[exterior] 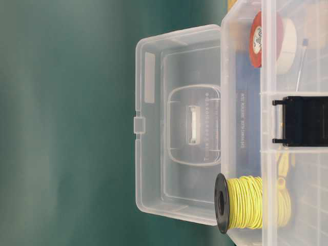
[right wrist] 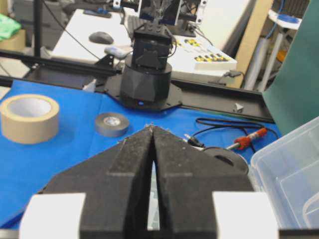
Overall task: Pick the screwdriver from the toolbox among several items.
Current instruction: 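Move the right gripper over the yellow-and-black screwdriver in the toolbox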
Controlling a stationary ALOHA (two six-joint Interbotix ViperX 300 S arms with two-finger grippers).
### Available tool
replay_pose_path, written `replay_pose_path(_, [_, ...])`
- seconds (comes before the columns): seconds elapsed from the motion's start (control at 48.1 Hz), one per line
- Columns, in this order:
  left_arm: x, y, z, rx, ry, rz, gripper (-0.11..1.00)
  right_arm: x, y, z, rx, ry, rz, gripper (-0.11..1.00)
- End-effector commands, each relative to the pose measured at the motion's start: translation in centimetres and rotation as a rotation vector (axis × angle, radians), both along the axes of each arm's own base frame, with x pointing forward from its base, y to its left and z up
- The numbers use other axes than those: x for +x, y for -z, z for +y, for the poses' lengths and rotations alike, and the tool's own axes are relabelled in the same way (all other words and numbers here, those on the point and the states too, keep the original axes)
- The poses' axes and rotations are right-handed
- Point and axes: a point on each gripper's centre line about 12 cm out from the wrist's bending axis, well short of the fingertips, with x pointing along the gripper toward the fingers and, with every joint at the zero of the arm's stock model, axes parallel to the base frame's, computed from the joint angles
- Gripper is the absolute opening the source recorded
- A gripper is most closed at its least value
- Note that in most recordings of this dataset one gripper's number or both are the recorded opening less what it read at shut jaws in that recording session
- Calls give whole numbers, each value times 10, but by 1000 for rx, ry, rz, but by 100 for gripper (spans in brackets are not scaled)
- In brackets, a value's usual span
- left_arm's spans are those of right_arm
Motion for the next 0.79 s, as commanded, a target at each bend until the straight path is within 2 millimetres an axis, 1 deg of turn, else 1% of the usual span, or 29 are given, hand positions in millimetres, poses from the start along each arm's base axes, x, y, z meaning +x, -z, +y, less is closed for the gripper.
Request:
replay_pose_path(0.0, [3, -5, 0, -24, -2, -14, 0, 4, -5, 0, 3, 2, -5, 0])
replay_pose_path(0.083, [3, -4, 0, -28, -2, -11, 0, 13, -6, -2, 14, 7, 37, 0])
replay_pose_path(0.166, [3, -5, 0, -28, -2, -15, 0, 26, -9, -5, 34, 21, 95, 0])
replay_pose_path(0.437, [3, -5, 0, -31, -2, -17, 0, 81, -18, -25, 137, 98, 301, 0])
replay_pose_path(0.458, [3, -5, 0, -31, -2, -18, 0, 88, -19, -27, 153, 105, 321, 0])
replay_pose_path(0.603, [3, -5, 0, -34, -3, -20, 0, 120, -15, -40, 253, 153, 438, 0])
replay_pose_path(0.666, [3, -5, 0, -34, -3, -23, 0, 132, -9, -48, 310, 186, 499, 6])
replay_pose_path(0.728, [3, -6, 0, -34, -3, -27, 0, 144, -2, -56, 367, 222, 558, 21])
replay_pose_path(0.77, [3, -7, 0, -34, -3, -34, 0, 155, 6, -63, 396, 249, 611, 32])
